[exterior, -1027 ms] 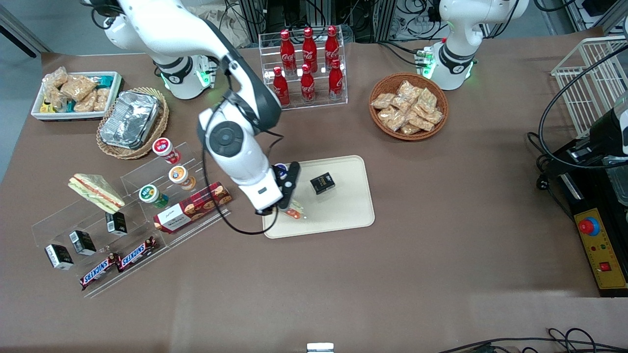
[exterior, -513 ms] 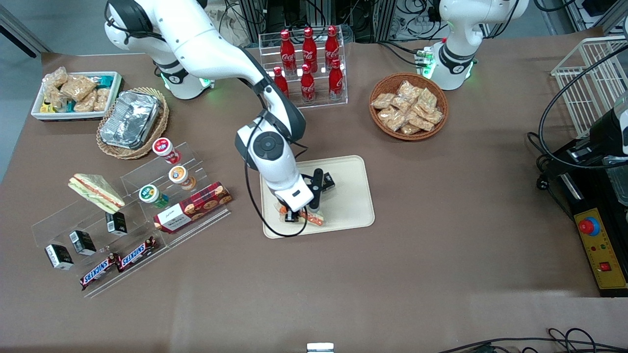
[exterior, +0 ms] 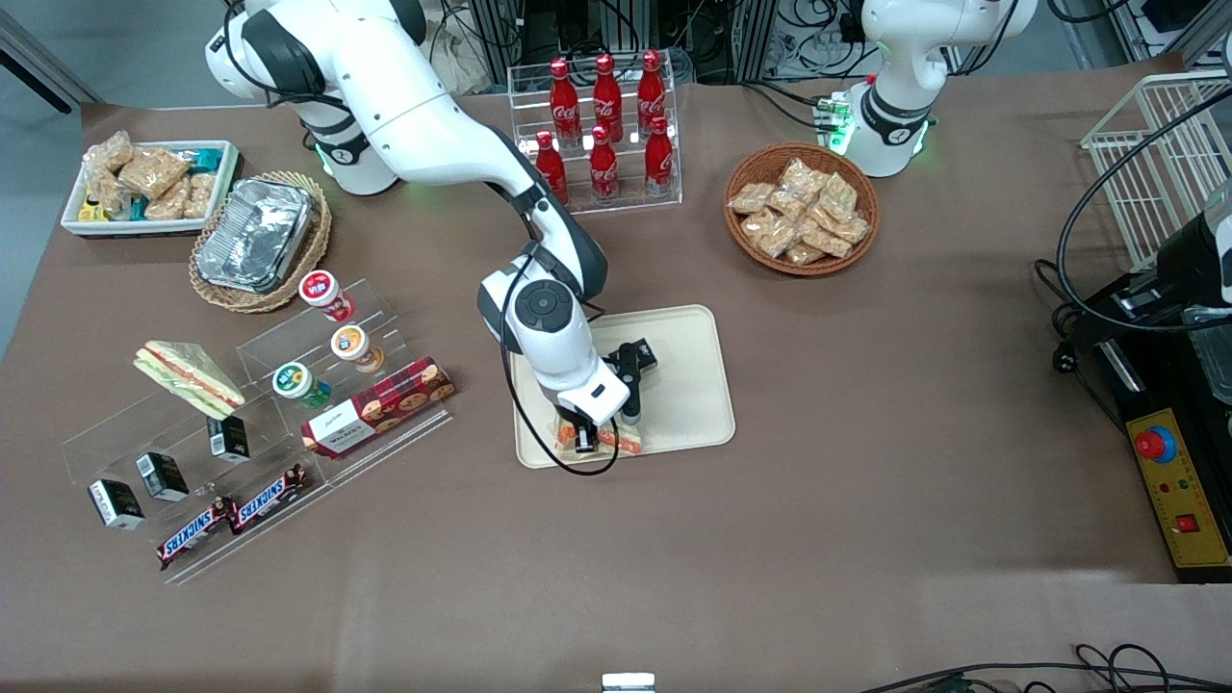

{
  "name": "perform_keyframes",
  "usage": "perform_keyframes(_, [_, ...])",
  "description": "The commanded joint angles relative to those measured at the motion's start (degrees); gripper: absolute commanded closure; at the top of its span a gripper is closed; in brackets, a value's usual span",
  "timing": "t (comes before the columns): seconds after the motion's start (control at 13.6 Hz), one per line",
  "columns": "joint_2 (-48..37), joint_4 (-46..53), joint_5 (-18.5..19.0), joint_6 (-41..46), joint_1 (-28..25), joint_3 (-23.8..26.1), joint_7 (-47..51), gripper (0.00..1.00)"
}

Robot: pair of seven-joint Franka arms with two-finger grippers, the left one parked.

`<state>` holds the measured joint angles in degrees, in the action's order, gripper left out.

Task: Place sandwich on tray
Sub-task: 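Carry the sandwich over the cream tray and lower it down, then open the right gripper to release the sandwich onto the tray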

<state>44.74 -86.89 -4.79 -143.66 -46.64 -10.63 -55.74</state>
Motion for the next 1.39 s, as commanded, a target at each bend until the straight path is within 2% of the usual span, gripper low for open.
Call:
perform_keyframes(0.0, [1.66,1.99,0.3,-0.57,-0.64,-0.26,0.01,0.73])
perform_keyframes(0.07, [1.75,2.07,0.13,-0.57,-0.82,-0.26,0.02,0.01])
perform_keyframes(0.66, [-0.26,1.73,-0.4,0.21,-0.73,0.96,-0.07,0.0])
perform_keyframes(0.73, [-0.97,1.2,-2.66,1.53,-0.03,1.31,0.54,0.0])
perform_keyframes(0.81, [-2.54,1.11,-6.6,3.89,-0.2,1.4,0.89,0.0])
perform_keyframes(0.88, [-3.95,1.11,-8.73,6.0,-0.29,1.23,1.25,0.0])
perform_keyframes(0.95, [-5.79,1.02,-9.01,8.28,0.32,0.97,1.86,0.0])
perform_keyframes(1.32, [-16.6,0.05,-8.75,23.74,10.41,0.09,3.18,0.0])
